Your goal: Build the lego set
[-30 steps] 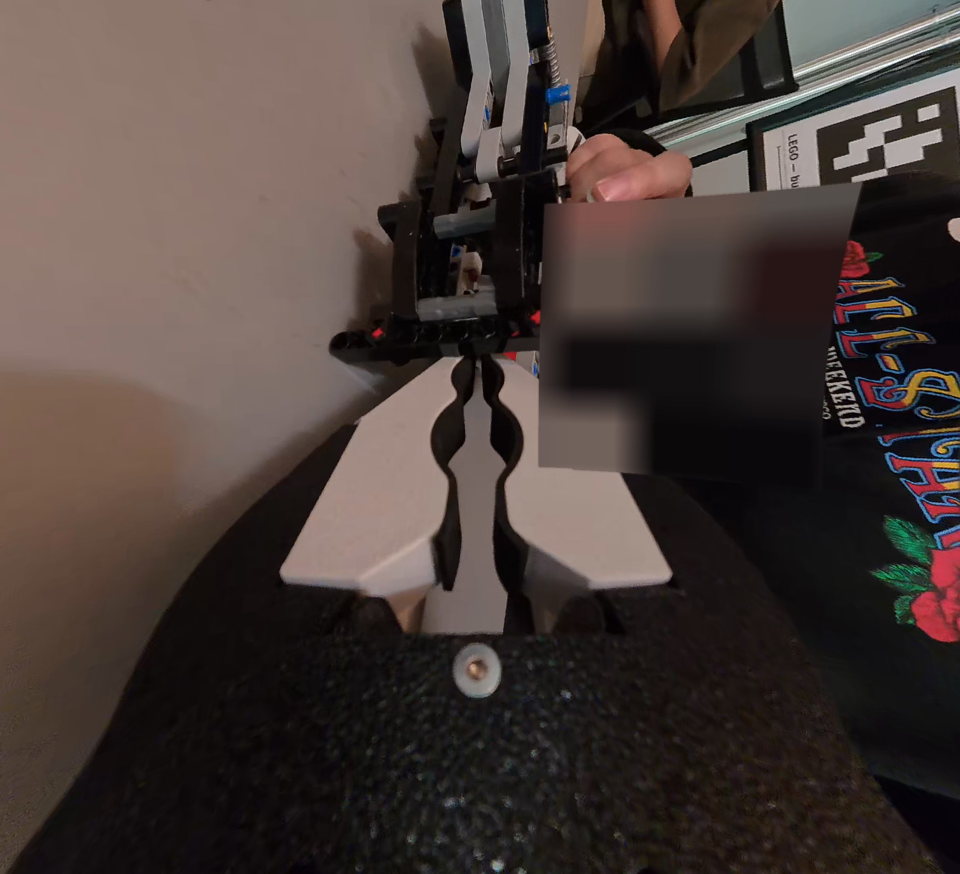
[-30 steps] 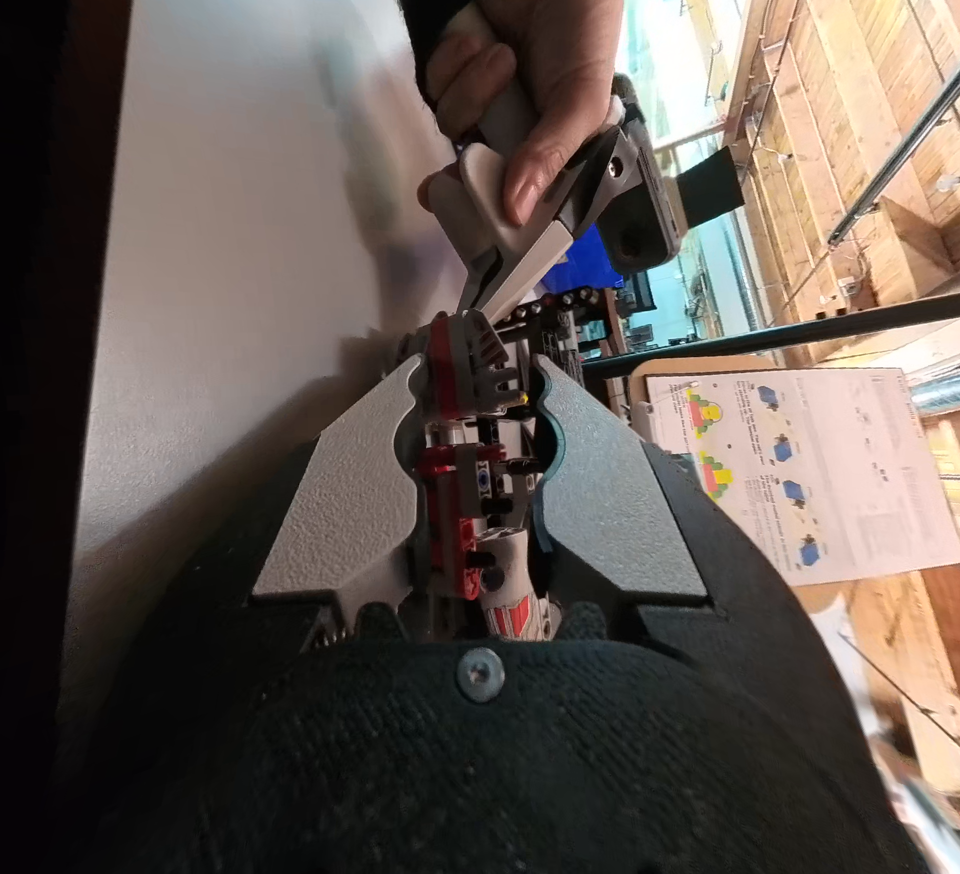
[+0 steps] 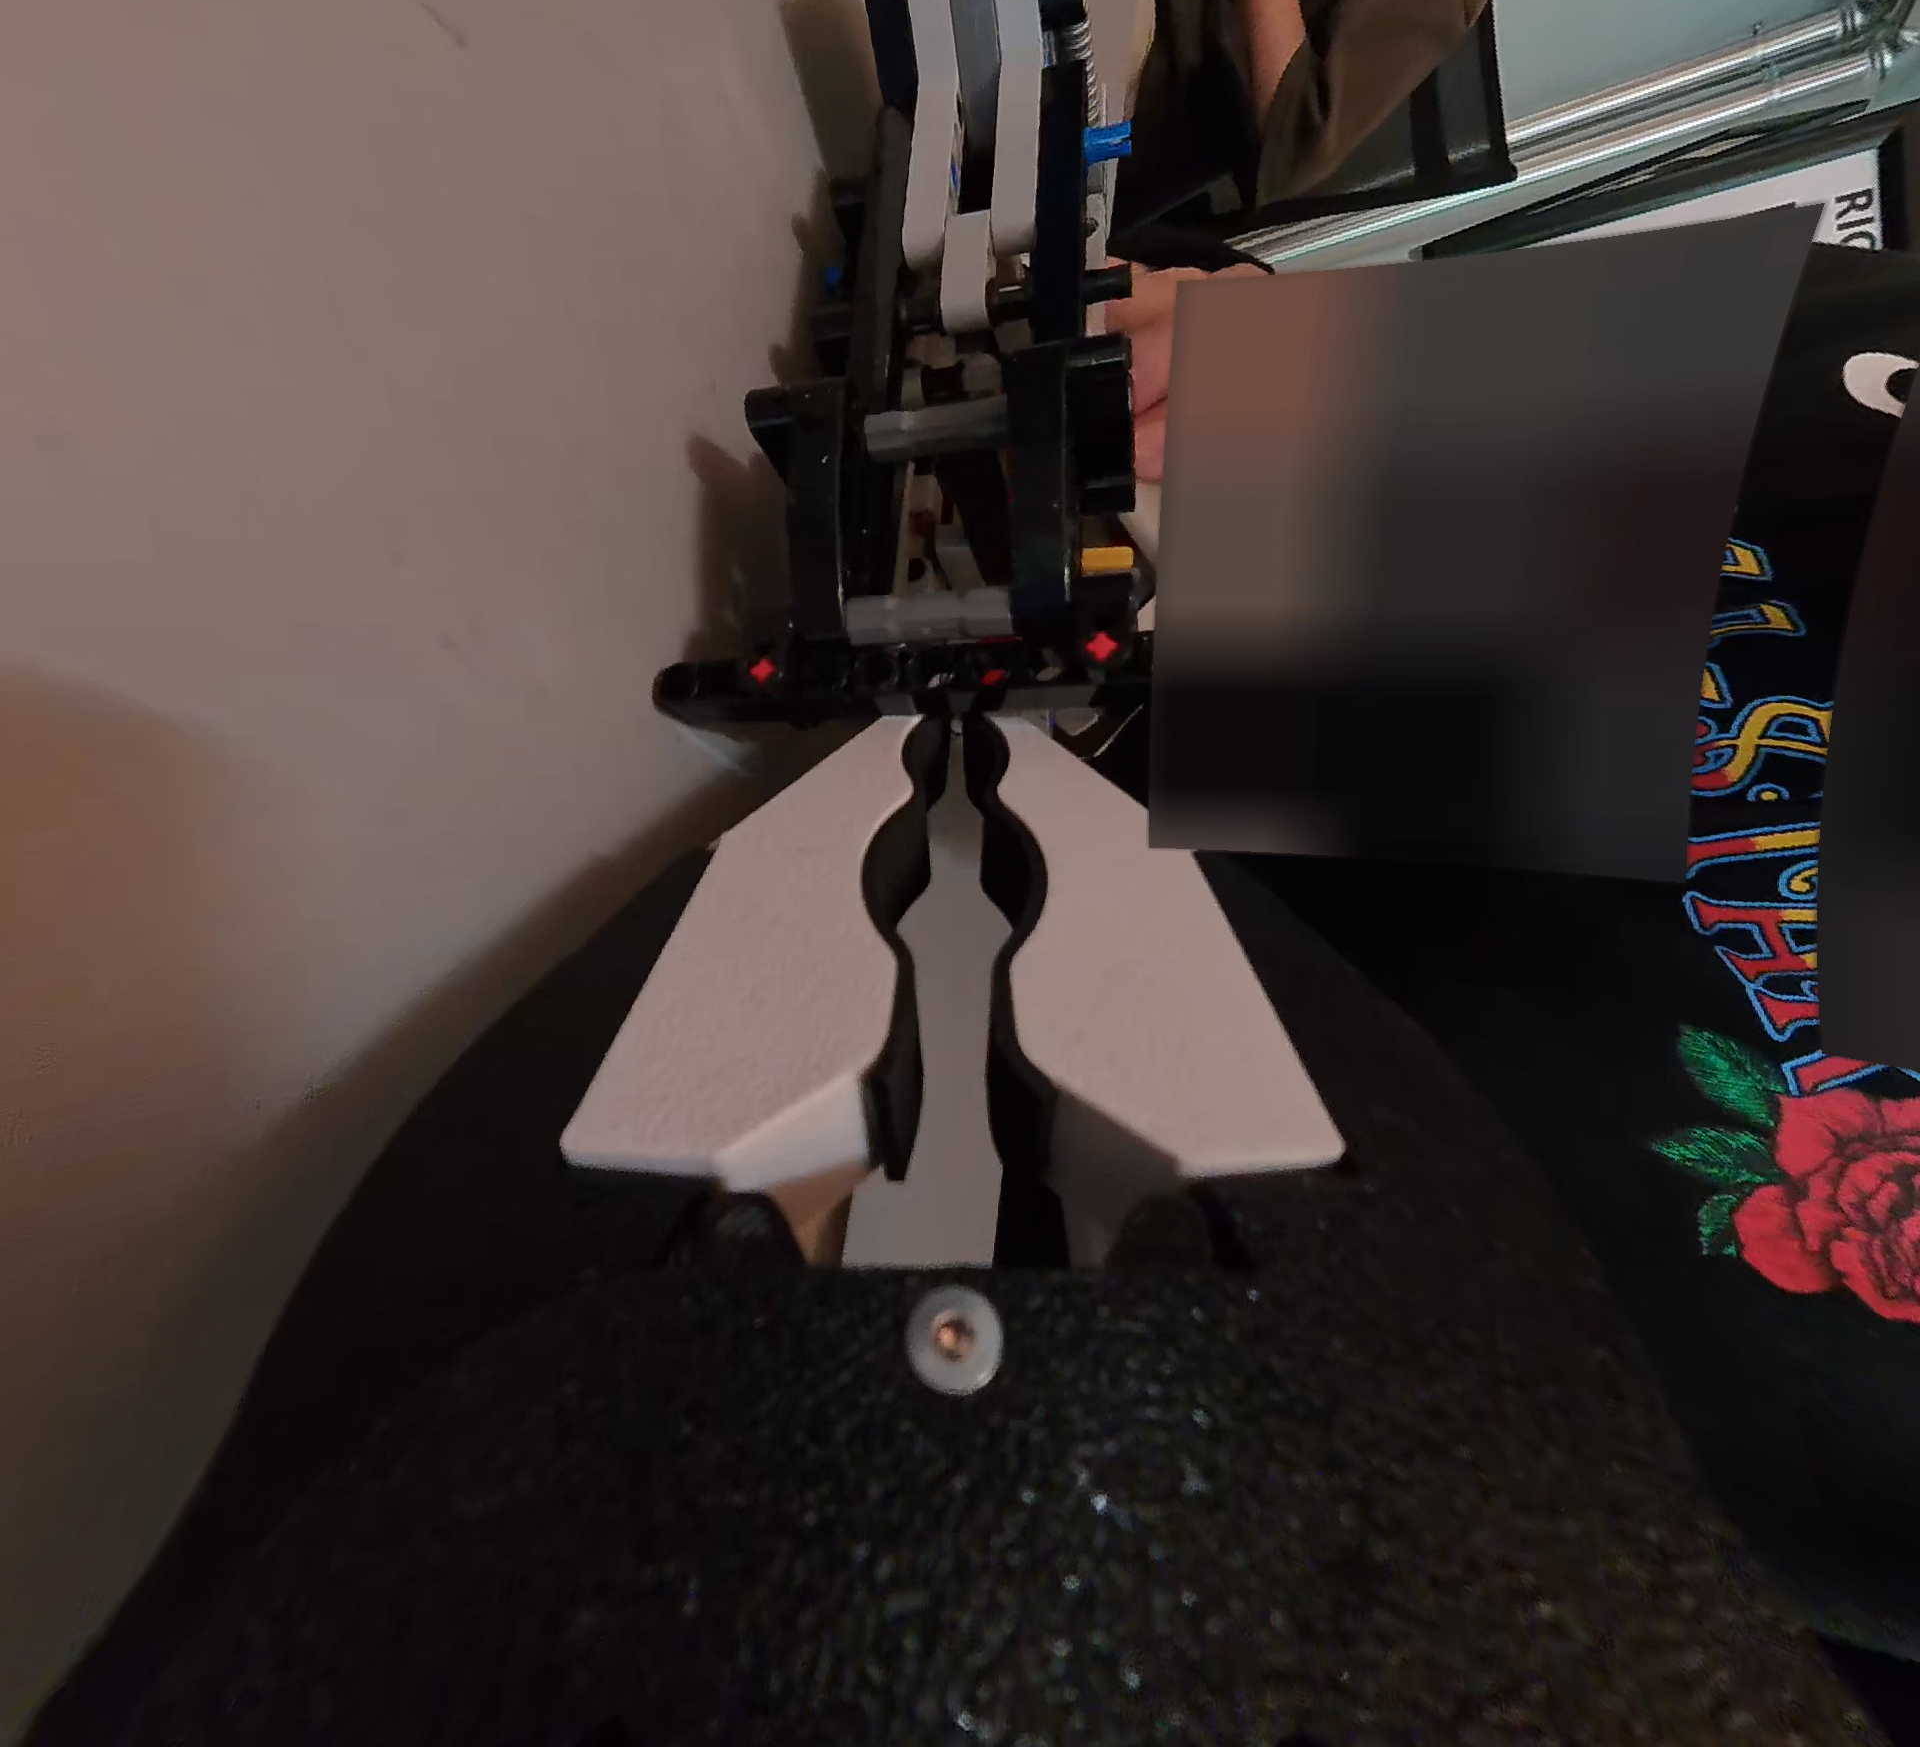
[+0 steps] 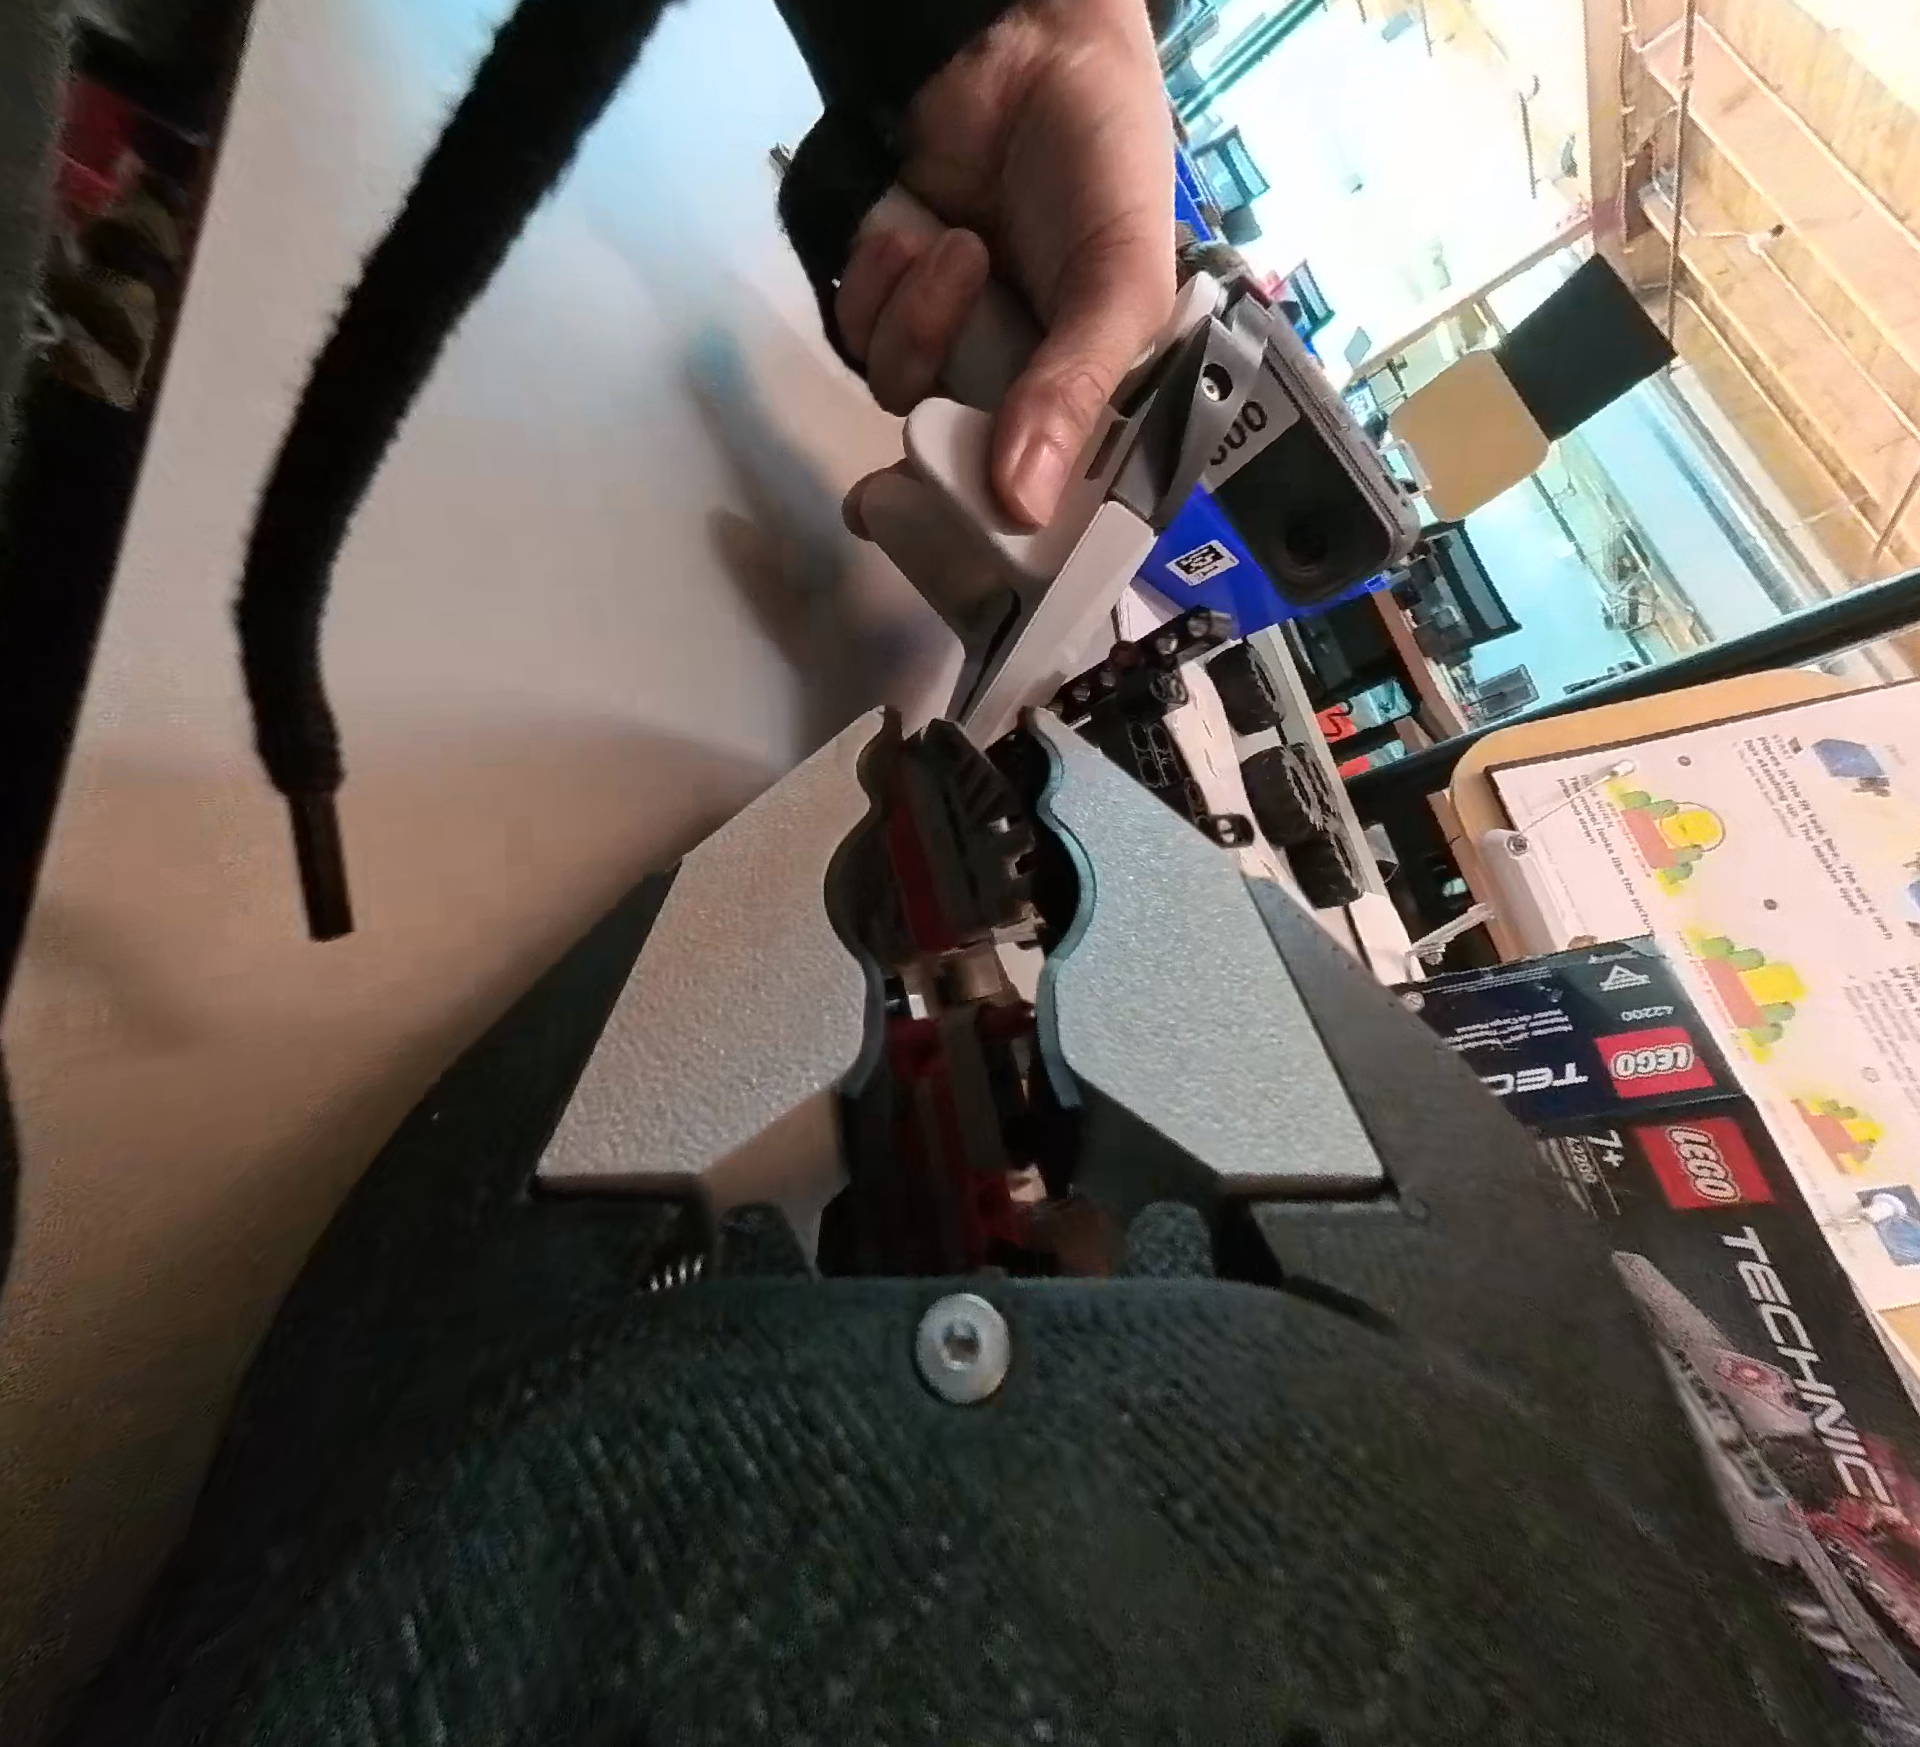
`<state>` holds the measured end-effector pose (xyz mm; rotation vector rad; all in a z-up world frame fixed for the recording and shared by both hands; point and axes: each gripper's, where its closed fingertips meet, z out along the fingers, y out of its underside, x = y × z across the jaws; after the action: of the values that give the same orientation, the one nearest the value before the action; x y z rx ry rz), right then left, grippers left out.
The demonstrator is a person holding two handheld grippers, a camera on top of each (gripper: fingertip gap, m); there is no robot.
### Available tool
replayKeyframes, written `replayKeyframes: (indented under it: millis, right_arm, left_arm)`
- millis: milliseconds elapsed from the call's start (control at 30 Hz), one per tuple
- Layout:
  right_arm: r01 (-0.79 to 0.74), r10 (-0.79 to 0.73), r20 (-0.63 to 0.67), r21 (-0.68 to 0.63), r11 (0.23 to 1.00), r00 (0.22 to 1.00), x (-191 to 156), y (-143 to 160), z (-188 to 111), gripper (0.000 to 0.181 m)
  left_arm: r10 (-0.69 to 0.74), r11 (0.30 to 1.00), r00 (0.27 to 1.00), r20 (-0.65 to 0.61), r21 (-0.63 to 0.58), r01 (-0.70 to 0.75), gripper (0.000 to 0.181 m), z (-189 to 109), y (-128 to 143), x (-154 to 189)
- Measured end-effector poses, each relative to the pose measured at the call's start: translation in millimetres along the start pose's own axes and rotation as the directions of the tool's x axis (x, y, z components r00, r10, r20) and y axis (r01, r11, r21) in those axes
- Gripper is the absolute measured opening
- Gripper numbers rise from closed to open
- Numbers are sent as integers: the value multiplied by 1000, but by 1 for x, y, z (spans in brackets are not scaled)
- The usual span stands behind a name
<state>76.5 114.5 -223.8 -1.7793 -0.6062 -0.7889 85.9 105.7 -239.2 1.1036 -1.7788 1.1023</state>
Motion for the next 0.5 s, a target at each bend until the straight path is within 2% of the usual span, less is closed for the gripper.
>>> replayKeyframes:
  millis: [233,500]
  right_arm:
    - [-30,30,20,0,1000,999,1,2,1,18]
    - [-20,20,10,-8,1000,1000,1,3,1,18]
  left_arm:
    - [-20,1000,1000,6,-9,20,0,3,-2,0]
    - [-26,998,1000,17,54,25,0,6,-5,-1]
